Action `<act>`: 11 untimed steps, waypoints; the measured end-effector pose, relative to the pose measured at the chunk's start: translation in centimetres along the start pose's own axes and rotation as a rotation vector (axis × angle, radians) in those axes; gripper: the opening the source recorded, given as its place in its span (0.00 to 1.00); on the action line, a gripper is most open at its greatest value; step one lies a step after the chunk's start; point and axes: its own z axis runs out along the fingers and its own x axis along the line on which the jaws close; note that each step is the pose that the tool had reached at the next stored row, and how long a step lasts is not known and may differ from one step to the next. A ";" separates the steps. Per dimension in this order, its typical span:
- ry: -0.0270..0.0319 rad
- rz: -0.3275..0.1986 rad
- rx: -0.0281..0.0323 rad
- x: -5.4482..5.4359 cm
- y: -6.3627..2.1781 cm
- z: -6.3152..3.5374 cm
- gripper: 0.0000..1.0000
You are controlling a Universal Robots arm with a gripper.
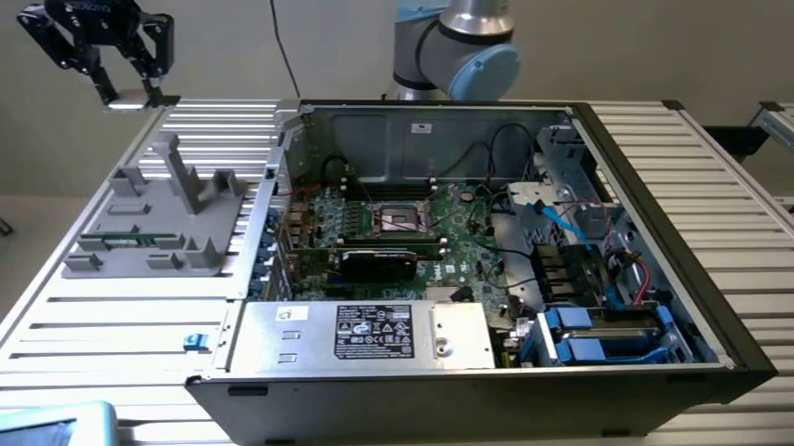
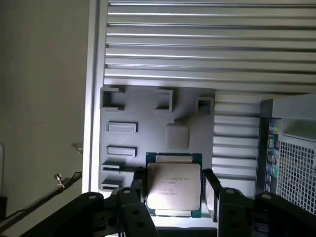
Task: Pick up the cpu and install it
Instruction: 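Pick up the cpu and move it towards the insertion slot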
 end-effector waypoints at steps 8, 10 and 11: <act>0.0005 0.000 0.0000 -3.6 -0.12 -0.56 0.56; 0.0007 0.000 0.0001 -4.5 -0.16 -0.73 0.56; 0.0005 0.000 0.0000 -4.9 -0.17 -0.80 0.56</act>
